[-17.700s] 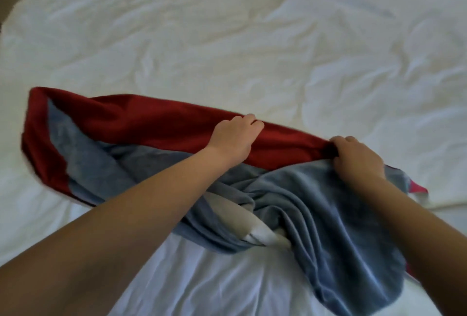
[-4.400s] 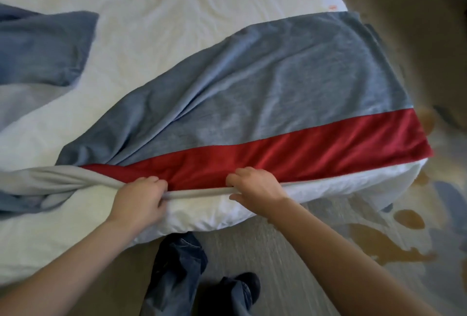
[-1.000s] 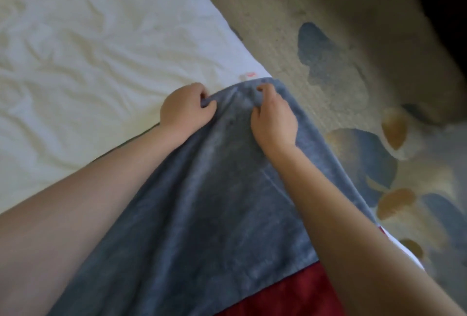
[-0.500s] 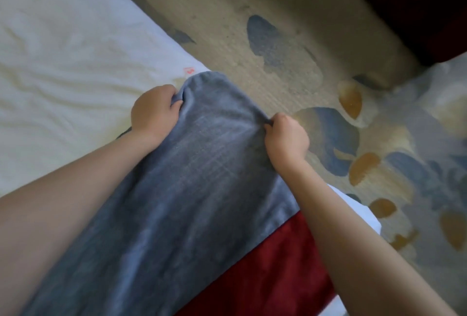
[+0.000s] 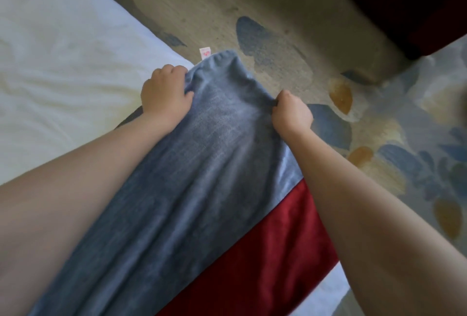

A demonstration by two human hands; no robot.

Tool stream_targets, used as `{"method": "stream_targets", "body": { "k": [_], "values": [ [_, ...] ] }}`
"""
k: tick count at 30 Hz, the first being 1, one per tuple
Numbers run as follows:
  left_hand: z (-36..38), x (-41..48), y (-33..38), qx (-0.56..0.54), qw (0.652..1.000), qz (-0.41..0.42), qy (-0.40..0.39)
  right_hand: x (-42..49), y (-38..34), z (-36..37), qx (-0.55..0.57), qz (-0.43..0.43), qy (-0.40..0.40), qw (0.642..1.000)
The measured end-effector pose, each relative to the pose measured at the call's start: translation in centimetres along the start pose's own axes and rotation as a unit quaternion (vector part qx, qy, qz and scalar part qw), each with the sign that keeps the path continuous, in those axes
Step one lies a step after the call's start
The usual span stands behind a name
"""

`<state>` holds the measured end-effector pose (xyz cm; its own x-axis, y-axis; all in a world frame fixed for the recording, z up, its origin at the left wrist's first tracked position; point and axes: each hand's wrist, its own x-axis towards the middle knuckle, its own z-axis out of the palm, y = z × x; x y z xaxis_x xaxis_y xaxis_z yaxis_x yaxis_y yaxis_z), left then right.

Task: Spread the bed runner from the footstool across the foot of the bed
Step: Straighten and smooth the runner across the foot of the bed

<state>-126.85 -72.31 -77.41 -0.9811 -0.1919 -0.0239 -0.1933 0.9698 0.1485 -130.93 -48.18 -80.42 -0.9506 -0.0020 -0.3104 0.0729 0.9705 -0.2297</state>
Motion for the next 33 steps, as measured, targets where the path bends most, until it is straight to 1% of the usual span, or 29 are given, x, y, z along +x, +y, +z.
{"method": "stream_targets", "body": {
  "k": [3,5,7,9,13,16,19,22,24,27,29,33],
  "values": [
    [-0.1,-3.0,1.4,0.034,0.999,0.040,0.010,-2.9,1.0,0.4,0.034,-0.003,0.009,0.999],
    [-0.2,-5.5,2.8,0.055,0.994,0.096,0.007,-5.3,2.0,0.5,0.060,0.002,0.044,0.997],
    [-0.3,-8.6,4.7,0.069,0.984,0.165,-0.024,-8.1,3.6,0.7,0.077,0.015,0.075,0.994],
    [-0.2,-12.1,6.5,0.058,0.973,0.215,-0.064,-11.0,5.6,0.9,0.074,0.032,0.087,0.993],
    [-0.5,-18.2,9.5,0.012,0.959,0.271,-0.079,-16.5,9.1,1.3,0.044,0.056,0.111,0.991],
    [-1.0,-22.8,11.9,-0.036,0.951,0.294,-0.089,-19.7,9.8,1.6,0.044,0.097,0.128,0.986],
    [-0.8,-27.7,13.8,-0.049,0.940,0.311,-0.130,-22.8,10.3,2.0,0.026,0.134,0.128,0.982],
    [0.1,-30.8,15.0,-0.032,0.943,0.287,-0.162,-25.3,11.2,2.4,0.033,0.190,0.117,0.974],
    [0.4,-31.5,15.4,-0.051,0.950,0.266,-0.157,-26.5,12.0,2.5,0.080,0.213,0.116,0.967],
    [0.5,-31.6,16.0,-0.074,0.947,0.266,-0.162,-27.5,12.7,2.7,0.197,0.172,0.162,0.951],
    [0.7,-31.6,16.3,-0.080,0.946,0.270,-0.160,-27.5,13.0,2.4,0.245,0.164,0.167,0.941],
    [1.4,-31.6,17.7,-0.091,0.947,0.274,-0.143,-26.3,13.8,1.9,0.326,0.208,0.108,0.916]
  ]
}}
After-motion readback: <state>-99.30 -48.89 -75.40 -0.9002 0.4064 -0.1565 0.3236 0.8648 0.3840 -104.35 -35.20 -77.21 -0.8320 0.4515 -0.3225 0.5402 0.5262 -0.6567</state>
